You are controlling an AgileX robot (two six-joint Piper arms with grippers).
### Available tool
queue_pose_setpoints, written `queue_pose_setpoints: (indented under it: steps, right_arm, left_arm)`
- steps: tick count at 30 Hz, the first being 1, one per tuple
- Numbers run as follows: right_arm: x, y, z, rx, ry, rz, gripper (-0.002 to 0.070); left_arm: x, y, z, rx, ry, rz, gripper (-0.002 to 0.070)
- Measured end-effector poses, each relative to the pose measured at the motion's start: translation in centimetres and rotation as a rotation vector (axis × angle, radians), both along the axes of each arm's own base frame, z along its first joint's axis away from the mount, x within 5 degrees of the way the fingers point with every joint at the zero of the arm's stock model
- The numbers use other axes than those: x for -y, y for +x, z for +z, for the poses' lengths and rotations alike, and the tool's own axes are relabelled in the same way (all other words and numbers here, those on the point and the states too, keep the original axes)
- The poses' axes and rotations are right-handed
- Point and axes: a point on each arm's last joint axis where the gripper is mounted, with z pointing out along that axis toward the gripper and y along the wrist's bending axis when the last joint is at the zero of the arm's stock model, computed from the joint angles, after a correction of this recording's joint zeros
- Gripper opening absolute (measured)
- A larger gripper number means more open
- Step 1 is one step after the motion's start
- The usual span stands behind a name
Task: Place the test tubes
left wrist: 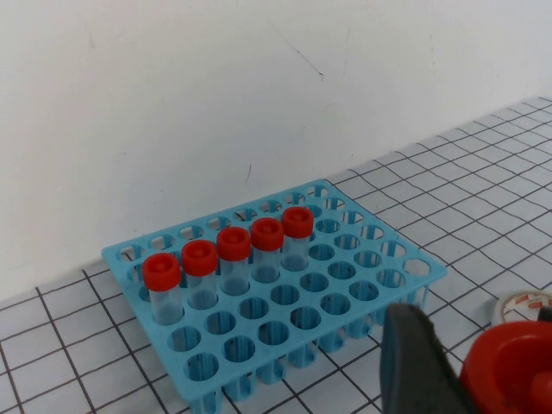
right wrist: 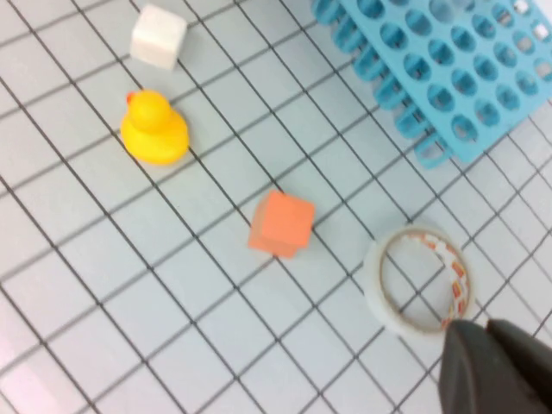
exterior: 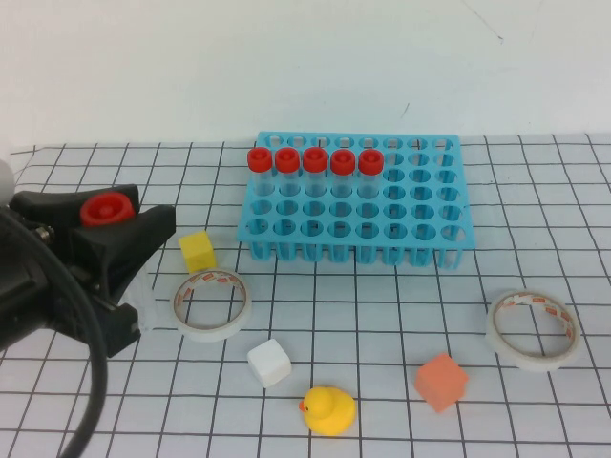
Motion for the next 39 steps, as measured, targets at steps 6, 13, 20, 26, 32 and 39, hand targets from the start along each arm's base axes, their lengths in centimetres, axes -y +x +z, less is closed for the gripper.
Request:
queue_pose_setpoints:
  steps: [6, 13, 20, 26, 32, 39]
  right_arm:
    - [5.2, -1.7, -3.2, -0.003, 0.101, -0.025, -0.0001]
    - [9.6, -3.2, -5.7, -0.078, 0.334, -0.156, -0.0001]
    - [10.5, -3.6, -5.6, -0.092, 0.401, -0.177, -0.0001]
    - [10.4, -3.6, -5.8, -0.097, 0.398, -0.177, -0.0001]
    - [10.4, -3.6, -5.8, -0.098, 0.396, -0.179, -0.0001]
    - [10.4, -3.6, -5.8, -0.1, 0.397, -0.179, -0.0001]
  left_arm:
    - [0.0, 0.0, 0.0, 0.004, 0.005, -0.001, 0.0239]
    - [-0.1, 0.1, 0.0, 0.01, 0.01, 0.015, 0.0239]
    - [-0.7, 0.5, 0.1, 0.024, 0.012, 0.092, 0.0239]
    - [-0.9, 0.7, 0.2, 0.028, 0.008, 0.125, 0.0239]
    - [-1.1, 0.8, 0.3, 0.023, -0.018, 0.145, 0.0239]
    - [-1.0, 0.7, 0.3, 0.021, -0.022, 0.141, 0.0239]
